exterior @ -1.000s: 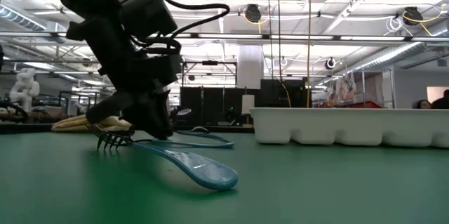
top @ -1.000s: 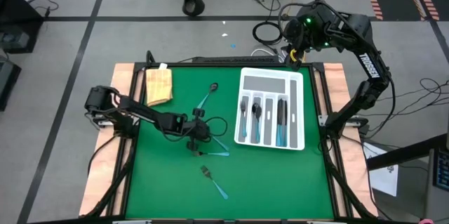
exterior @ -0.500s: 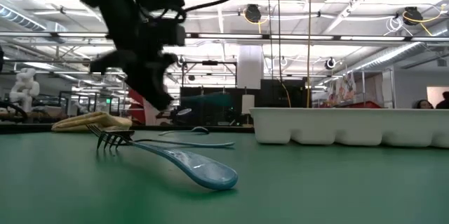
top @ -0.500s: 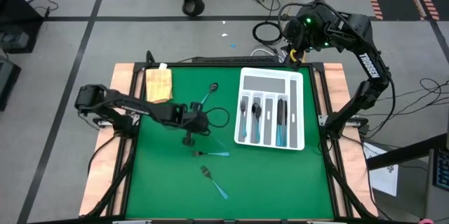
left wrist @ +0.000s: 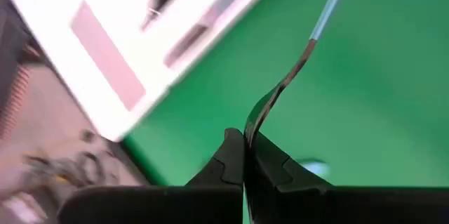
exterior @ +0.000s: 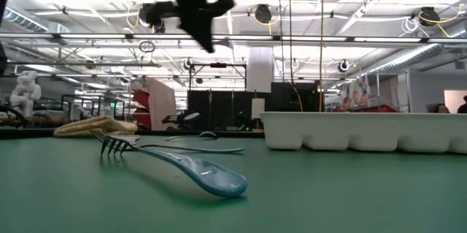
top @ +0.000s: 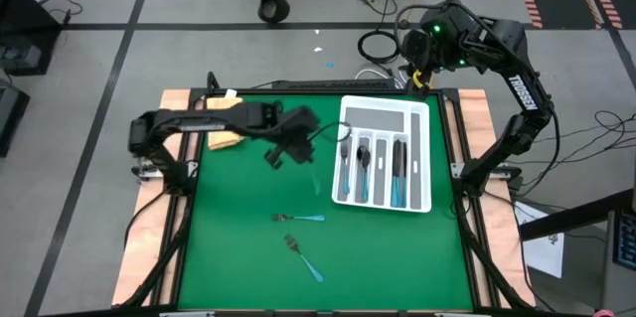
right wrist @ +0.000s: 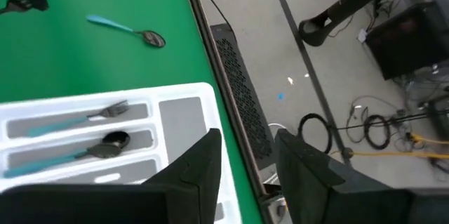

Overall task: Sort silverware
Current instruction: Put the blue fork into the silverware tray with the other blue fork

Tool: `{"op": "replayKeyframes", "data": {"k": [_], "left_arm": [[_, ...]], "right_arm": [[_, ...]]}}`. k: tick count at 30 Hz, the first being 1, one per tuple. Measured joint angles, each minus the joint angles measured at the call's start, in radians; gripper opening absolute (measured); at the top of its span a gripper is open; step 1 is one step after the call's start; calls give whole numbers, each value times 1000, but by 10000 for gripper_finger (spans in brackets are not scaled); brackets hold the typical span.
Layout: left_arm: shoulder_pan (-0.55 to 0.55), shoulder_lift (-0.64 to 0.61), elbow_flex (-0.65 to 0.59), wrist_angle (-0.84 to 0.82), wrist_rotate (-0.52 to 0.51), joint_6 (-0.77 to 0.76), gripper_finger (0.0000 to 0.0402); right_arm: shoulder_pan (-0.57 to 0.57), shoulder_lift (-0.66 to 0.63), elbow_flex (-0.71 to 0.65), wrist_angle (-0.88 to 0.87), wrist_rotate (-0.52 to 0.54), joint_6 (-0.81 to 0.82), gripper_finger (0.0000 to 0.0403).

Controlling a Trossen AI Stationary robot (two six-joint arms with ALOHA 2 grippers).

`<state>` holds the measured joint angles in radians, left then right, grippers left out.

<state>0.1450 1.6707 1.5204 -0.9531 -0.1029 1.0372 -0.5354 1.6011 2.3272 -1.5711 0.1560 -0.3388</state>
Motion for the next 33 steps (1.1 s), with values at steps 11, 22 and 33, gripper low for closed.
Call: {"op": "replayKeyframes", "data": {"k": [11, 22, 33], "left_arm": [[69, 327, 334, -6, 48, 448, 1], [71, 550, 465, 54, 70, 498, 1], [74, 597, 465, 46, 104, 488, 11]], "right_arm": [[-80, 0, 0, 0, 5, -86, 121], [-141, 0, 0, 0, -5, -118, 121], [-146, 0, 0, 0, -7, -118, 121]]}}
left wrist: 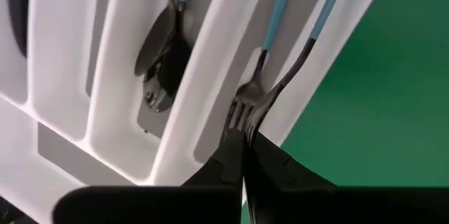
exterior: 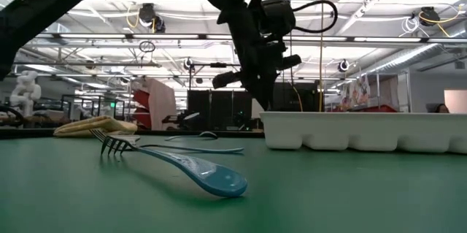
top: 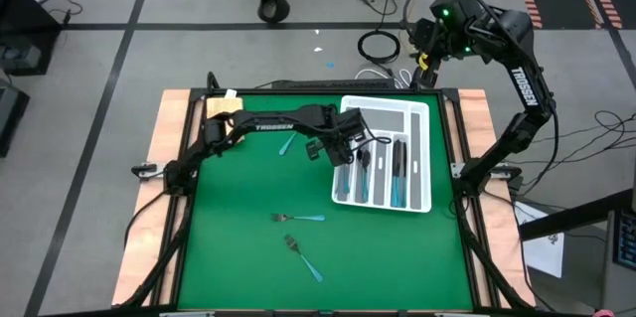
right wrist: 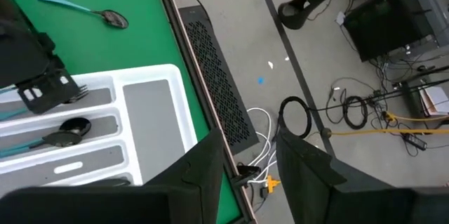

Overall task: Sort silverware
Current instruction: Put the blue fork into the silverware tray with the other blue fork, then put the blue fork into the silverware tray with the other blue forks

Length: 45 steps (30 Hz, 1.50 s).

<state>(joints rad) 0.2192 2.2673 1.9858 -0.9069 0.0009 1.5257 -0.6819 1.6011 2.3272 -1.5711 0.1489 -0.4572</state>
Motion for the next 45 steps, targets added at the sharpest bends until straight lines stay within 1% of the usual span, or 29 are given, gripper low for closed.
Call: {"op": "replayKeyframes", "data": {"k": [5, 7, 10, 14, 18, 23, 24, 27, 28, 30, 32, 34, 36, 38, 41, 43, 45], "left_arm": [[-7, 0, 0, -20, 1, 3, 29], [-10, 0, 0, -25, 13, 0, 31], [-12, 0, 0, -23, 44, -1, 33], [-12, 0, 0, -18, 50, -2, 35], [-12, -8, 0, 16, 49, -80, 36], [-12, -12, 16, 0, -14, -148, 36], [-14, -12, 23, -1, -47, -180, 36], [-24, -12, 65, 10, -194, -350, 36], [-25, -16, 84, 6, -220, -402, 36], [-14, -37, 115, -1, -232, -538, 36], [18, -82, 136, -2, -231, -721, 36], [72, -142, 141, -22, -235, -924, 36], [133, -194, 142, -116, -238, -1107, 36], [196, -230, 139, -233, -237, -1248, 36], [277, -275, 81, -349, -237, -1383, 36], [312, -325, 2, -380, -235, -1415, 36], [322, -397, -106, -387, -185, -1418, 35]], "right_arm": [[0, 0, 0, 0, -87, 0, 121], [1, 0, 0, 0, -103, 0, 121], [0, 0, 0, 0, -103, 1, 121], [0, 0, 0, 0, -103, 2, 121], [0, 0, 0, 0, -103, 2, 121], [0, 0, 0, 0, -103, 1, 125], [0, 0, 0, 0, -103, 1, 126], [0, 0, 0, 0, -104, 5, 127], [0, 0, 0, 0, -104, 4, 127], [0, 0, 0, 0, -101, 3, 127], [-6, -1, 0, 0, -98, 23, 127], [-19, -7, 0, 0, -99, 59, 127], [-25, -17, 0, 0, -96, 89, 127], [-25, -25, 0, 0, -95, 106, 128], [-23, -30, 0, 0, -98, 120, 128], [-23, -31, 0, 0, -110, 149, 128], [-24, -33, -2, 1, -184, 166, 128]]}}
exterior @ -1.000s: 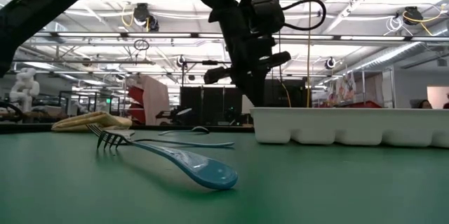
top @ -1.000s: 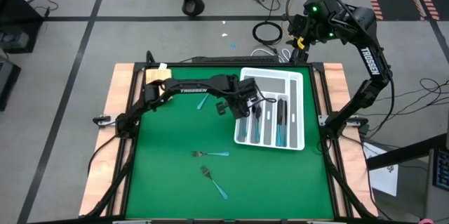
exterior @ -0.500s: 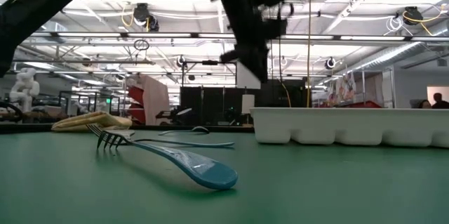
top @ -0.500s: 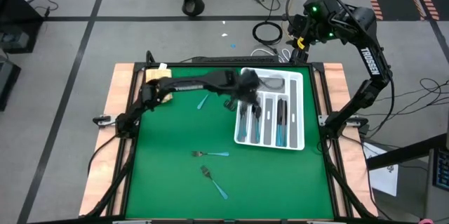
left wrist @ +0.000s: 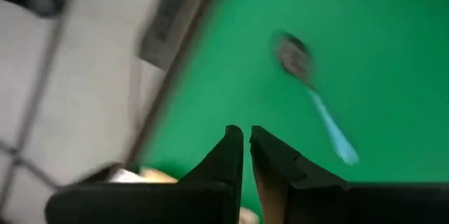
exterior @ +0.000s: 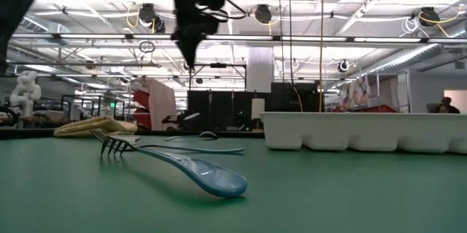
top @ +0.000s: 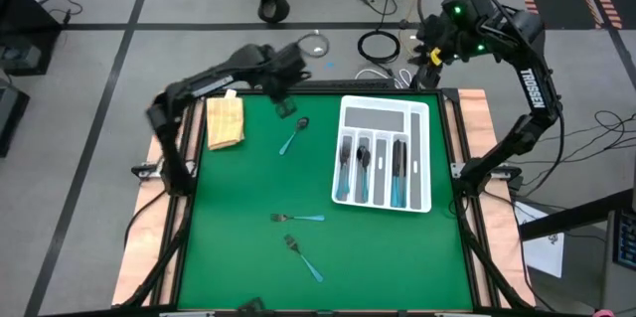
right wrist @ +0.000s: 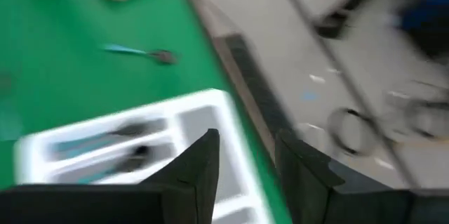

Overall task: Sort silverware
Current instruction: Put the blue fork into the silverware tray with the other blue forks

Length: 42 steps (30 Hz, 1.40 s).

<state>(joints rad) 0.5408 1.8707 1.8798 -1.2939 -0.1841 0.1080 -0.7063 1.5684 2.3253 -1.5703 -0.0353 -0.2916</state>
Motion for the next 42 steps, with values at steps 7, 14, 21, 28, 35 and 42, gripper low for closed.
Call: {"op": "replayKeyframes", "data": {"k": [7, 14, 21, 28, 35, 42], "left_arm": [[-75, -417, -432, 147, 106, -131, 35], [-160, -782, -560, 199, 80, -336, 35], [-173, -977, -560, 223, 46, -387, 35], [-175, -1050, -560, 214, 50, -318, 35], [-175, -1056, -560, 211, 64, -281, 35], [-175, -1056, -560, 204, 79, -248, 35]], "right_arm": [[126, -2, -174, 36, -226, 72, 128], [437, 4, -551, 490, -274, 252, 128], [717, 28, -780, 1040, -190, 613, 128], [899, 214, -797, 1223, 9, 768, 128], [958, 350, -797, 1256, 9, 972, 129], [996, 454, -795, 1321, 11, 1105, 159]]}}
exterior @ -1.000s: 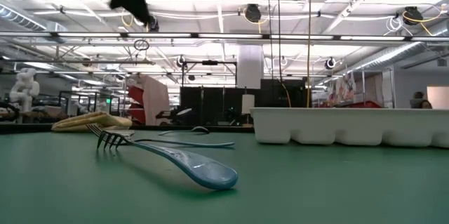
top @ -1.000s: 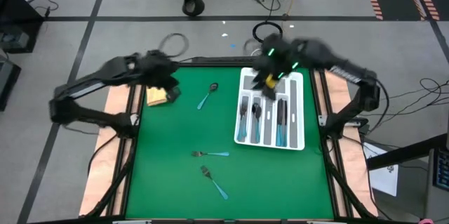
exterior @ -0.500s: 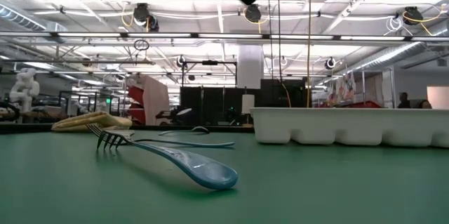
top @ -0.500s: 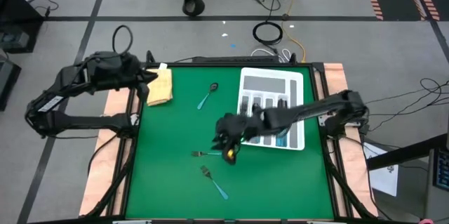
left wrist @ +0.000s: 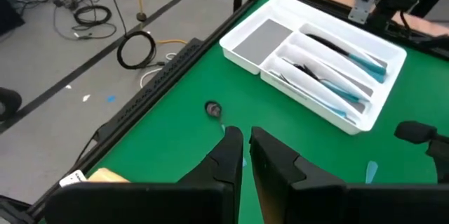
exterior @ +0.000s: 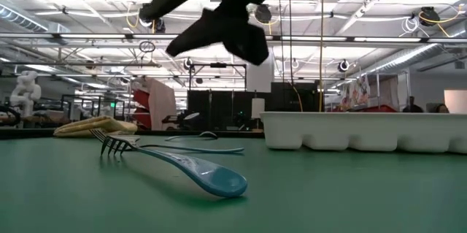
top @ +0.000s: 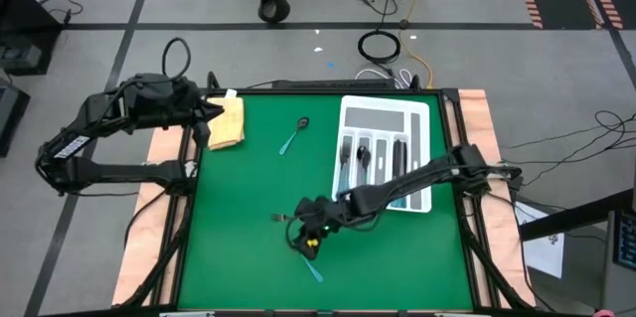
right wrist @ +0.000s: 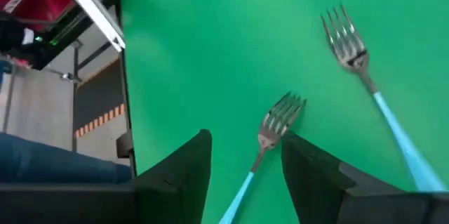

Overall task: Sort silverware
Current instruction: Put the blue fork into the silverware tray with the other blue forks

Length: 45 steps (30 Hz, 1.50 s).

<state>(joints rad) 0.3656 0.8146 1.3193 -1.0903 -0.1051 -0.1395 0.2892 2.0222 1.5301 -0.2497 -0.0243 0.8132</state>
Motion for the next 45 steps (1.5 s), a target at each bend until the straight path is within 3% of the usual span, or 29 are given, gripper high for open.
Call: {"op": "replayKeyframes", "data": {"k": [12, 21, 32, 45], "left_arm": [[0, -2, 0, -15, 3, 51, 35], [0, -2, 0, -19, 4, 75, 35], [0, -2, 0, -19, 4, 79, 35], [0, -2, 0, -20, 4, 125, 35]], "right_arm": [[7, 174, 121, -31, 1, 9, 222], [7, 278, 275, -296, 3, 15, 244], [12, 286, 290, -275, 79, 27, 245], [21, 330, 289, -176, 75, 13, 245]]}}
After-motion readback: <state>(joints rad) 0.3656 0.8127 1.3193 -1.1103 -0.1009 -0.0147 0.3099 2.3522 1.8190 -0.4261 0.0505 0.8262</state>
